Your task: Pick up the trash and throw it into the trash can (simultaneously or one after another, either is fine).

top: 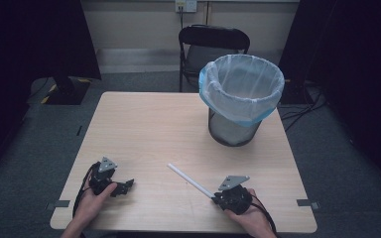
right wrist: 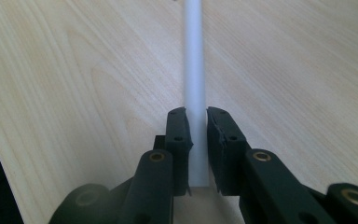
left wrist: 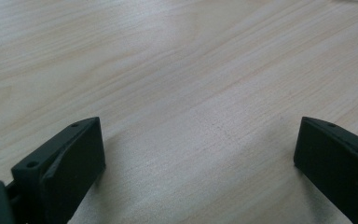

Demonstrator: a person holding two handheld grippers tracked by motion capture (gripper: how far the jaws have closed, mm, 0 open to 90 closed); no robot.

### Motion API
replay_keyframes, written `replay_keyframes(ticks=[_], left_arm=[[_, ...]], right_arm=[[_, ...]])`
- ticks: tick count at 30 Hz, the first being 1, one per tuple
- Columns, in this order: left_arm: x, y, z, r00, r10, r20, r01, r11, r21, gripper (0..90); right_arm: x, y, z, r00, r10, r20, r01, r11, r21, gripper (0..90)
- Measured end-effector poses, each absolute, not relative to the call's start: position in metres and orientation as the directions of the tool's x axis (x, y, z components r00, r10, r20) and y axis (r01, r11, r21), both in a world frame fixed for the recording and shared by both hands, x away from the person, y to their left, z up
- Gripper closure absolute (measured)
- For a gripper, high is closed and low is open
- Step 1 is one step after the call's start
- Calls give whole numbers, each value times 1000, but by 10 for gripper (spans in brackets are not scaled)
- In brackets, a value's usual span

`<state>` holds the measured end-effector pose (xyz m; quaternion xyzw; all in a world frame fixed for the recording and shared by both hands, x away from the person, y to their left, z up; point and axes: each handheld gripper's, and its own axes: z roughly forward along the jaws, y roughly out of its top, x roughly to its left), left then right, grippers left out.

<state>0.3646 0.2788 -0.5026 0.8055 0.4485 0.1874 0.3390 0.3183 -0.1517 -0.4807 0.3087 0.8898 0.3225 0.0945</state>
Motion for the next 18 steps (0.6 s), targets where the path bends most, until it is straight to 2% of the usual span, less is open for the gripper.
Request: replay_keyframes(ticks=[18], left_arm=[[365, 278, -503, 525, 851, -5, 596, -363, 716, 13]], right_arm=[[318, -156, -481, -766, 637, 88, 534, 554, 638, 805]])
